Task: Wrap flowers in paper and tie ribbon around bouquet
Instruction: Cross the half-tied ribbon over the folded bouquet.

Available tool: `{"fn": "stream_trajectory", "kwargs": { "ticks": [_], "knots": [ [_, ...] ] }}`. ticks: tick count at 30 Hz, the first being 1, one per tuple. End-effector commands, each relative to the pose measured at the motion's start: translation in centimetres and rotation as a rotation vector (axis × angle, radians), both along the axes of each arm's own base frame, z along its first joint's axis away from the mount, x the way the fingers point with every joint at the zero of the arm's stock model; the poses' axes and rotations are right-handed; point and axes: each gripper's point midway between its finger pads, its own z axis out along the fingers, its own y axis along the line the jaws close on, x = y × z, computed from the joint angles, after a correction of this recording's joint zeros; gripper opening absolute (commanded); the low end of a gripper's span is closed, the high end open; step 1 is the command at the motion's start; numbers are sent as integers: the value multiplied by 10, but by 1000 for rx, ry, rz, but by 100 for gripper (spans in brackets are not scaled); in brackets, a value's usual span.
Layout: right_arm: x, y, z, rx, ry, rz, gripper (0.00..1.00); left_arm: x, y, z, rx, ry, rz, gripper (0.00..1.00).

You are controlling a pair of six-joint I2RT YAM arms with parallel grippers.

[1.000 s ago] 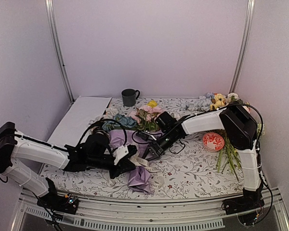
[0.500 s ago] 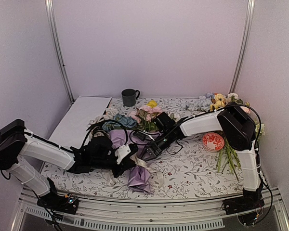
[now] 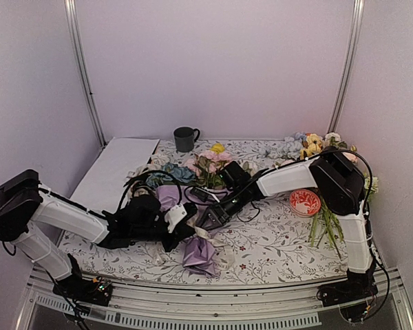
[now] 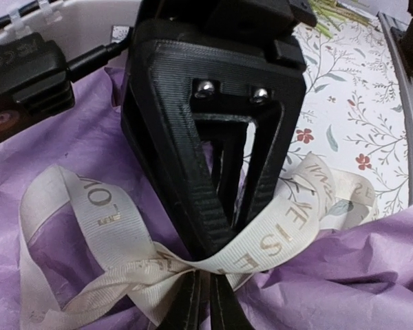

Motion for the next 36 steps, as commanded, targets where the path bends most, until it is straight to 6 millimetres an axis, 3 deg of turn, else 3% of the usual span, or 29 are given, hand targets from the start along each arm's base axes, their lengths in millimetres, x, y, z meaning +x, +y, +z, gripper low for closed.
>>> {"fn": "stream_trajectory", "kwargs": {
  "ticks": [1,6,11,13,17,25,29,33,36],
  "knots": [
    [-10,1,-21,-47,-16,15,23,0,-1,-3,-6,-1,15,7],
    [-12,6,-19,-37,-11,26,20,1,1,-3,-9,-1,25,6],
    [-19,7,-13,-8,10,55,27,3,3,-8,0,0,41,6],
    [-21,7,-14,-12,12,57,22,3,3,-10,-2,4,44,5],
    [-20,8,-13,-9,8,53,1,2,1,-10,-17,13,42,5],
    [1,1,13,12,-43,-8,0,3,9,15,-75,-23,56,4],
    [5,-1,26,19,-64,-21,0,3,13,34,-140,-16,60,12],
    [8,-4,23,-22,-93,-37,0,11,22,49,-201,1,88,23],
    [10,-6,20,-61,-116,-45,0,20,29,55,-222,13,127,37]
  ]
}}
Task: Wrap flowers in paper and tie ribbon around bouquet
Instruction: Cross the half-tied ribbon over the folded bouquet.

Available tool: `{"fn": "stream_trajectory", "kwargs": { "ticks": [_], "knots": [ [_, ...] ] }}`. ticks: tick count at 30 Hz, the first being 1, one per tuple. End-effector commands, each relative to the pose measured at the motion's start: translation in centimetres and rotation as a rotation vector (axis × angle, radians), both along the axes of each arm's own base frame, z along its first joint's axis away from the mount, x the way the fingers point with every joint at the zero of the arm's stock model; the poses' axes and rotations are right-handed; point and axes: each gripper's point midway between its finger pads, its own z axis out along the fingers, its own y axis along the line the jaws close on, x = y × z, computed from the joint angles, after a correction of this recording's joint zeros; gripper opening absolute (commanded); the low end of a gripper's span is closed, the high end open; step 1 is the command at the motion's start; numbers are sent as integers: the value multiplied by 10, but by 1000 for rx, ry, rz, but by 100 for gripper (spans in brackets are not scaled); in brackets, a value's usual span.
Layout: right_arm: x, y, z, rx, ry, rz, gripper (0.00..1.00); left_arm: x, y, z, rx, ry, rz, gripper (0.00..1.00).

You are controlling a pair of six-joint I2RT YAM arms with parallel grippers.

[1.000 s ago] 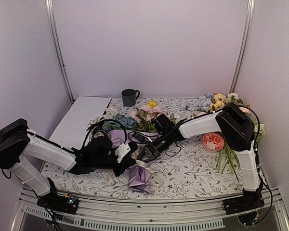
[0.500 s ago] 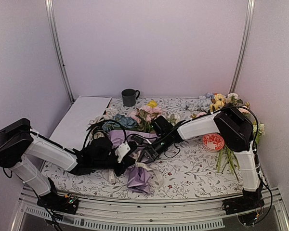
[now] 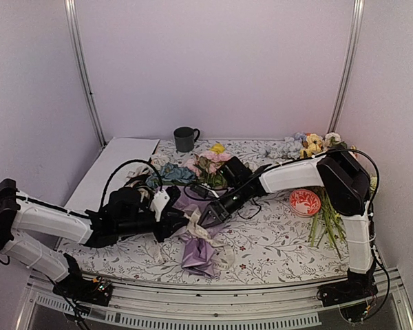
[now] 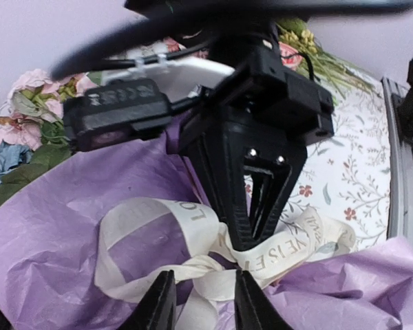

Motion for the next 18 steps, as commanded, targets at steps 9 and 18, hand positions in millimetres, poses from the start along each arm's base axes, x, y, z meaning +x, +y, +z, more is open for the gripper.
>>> {"fn": "stream_trajectory", "kwargs": {
  "ticks": [9,18],
  "knots": [
    [-5,3,13,21,-24,27,3,6,20,-8,-48,138,-8,41],
    [-9,-1,-6,17,32,43,14,-34,13,-21,44,25,-66,17]
  ]
}}
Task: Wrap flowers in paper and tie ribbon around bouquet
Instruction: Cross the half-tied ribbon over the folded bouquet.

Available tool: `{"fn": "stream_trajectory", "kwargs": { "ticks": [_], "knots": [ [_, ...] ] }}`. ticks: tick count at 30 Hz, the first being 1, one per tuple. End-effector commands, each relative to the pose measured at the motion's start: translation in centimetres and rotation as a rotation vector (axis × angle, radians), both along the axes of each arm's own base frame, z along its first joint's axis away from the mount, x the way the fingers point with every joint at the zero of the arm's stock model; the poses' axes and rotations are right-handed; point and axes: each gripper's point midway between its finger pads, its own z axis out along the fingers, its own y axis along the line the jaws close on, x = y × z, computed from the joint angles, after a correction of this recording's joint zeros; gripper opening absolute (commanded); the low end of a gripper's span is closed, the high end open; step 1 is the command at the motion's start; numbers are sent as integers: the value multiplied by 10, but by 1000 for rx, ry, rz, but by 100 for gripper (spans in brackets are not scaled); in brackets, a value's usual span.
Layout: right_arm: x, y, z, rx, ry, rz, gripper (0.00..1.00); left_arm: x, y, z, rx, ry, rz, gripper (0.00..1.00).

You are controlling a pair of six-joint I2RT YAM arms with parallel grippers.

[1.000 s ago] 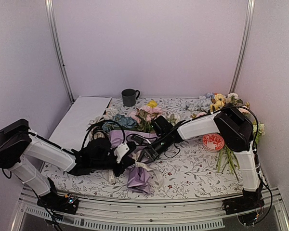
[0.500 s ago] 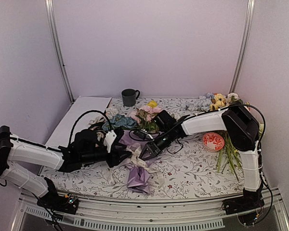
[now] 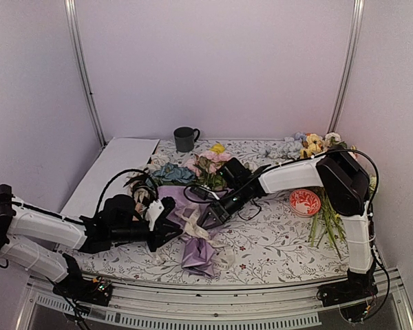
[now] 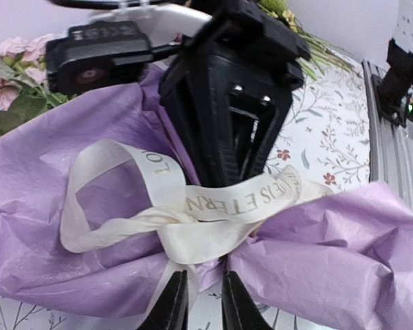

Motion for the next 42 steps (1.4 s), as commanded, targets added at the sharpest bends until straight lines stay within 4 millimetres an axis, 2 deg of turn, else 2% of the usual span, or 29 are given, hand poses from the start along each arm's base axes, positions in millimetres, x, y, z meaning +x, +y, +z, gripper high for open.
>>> {"fn": "stream_trajectory", "kwargs": {
  "ticks": [1,7,13,18,24,30,32,42],
  "knots": [
    [-4,1,-4,28,23,27,14,-11,-3,-5,50,-56,-14,16],
    [-4,1,-10,20,27,39,14,-14,-14,-23,124,-53,-42,12],
    [-5,1,-12,23,22,48,17,2,-21,-39,196,-68,-4,10],
    [-8,6,-6,67,53,63,17,3,-32,-27,116,-96,-20,11],
    [-14,10,-1,95,71,82,18,1,-35,-33,118,-74,-33,11],
    [-19,15,5,123,91,104,18,3,-39,-30,107,-73,-34,10],
    [-19,16,5,122,84,102,23,3,-40,-28,100,-74,-38,10],
    [-22,20,10,139,97,111,26,2,-46,-25,79,-67,-54,10]
  ]
}}
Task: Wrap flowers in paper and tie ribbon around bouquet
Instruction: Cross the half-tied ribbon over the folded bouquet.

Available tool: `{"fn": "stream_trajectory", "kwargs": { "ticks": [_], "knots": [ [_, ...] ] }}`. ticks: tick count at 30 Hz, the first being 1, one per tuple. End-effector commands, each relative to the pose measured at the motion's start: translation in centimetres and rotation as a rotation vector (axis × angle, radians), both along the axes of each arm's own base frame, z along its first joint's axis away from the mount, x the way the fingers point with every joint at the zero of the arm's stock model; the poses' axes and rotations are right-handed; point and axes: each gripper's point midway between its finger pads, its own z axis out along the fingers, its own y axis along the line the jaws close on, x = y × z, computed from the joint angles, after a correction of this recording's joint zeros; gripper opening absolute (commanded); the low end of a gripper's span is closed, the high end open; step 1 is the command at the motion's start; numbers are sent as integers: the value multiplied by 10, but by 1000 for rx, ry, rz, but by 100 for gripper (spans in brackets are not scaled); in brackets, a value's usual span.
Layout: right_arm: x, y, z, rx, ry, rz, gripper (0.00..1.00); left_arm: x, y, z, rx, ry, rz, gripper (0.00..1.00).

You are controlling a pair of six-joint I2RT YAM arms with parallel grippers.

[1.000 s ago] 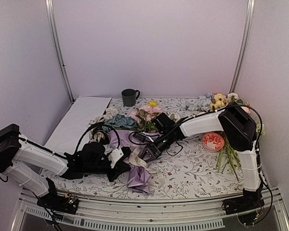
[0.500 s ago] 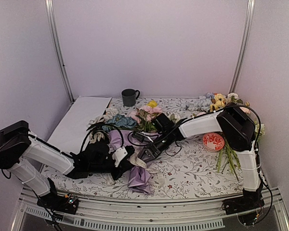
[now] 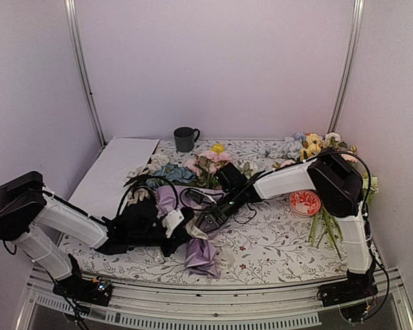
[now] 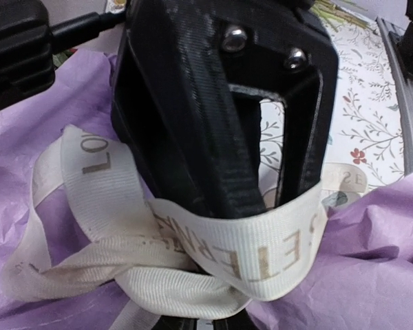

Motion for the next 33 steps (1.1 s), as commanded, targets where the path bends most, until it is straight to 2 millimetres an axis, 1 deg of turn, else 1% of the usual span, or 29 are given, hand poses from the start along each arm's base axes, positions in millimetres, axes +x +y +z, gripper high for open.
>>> {"fn": "stream_trajectory", "kwargs": {
  "ticks": [1,3,5,9,12,16,21,24,25,28,33],
  "knots": [
    [-3,7,5,36,2,23,27,0,-15,16,-60,-17,-27,10],
    [-4,8,4,33,8,24,31,0,-16,17,-63,-16,-28,10],
    [-5,9,2,27,11,24,33,0,-17,17,-66,-15,-31,10],
    [-5,10,1,22,11,19,33,0,-17,16,-66,-10,-33,10],
    [-4,11,-1,11,3,10,31,1,-17,16,-64,-11,-26,10],
    [-2,12,-8,-15,-2,-9,29,3,-21,22,-83,-14,-22,10],
    [-3,10,-10,-26,-4,-12,20,5,-21,26,-100,-15,-11,10],
    [-4,9,-9,-31,-8,-9,4,7,-22,28,-107,-15,-3,10],
    [-5,8,-9,-34,-8,-7,1,7,-22,29,-111,-15,-1,11],
    [-4,6,-6,-38,-28,-9,0,7,-21,32,-117,-16,0,11],
    [7,-1,-2,-48,-59,-39,0,3,-13,34,-128,-11,3,11]
  ]
}}
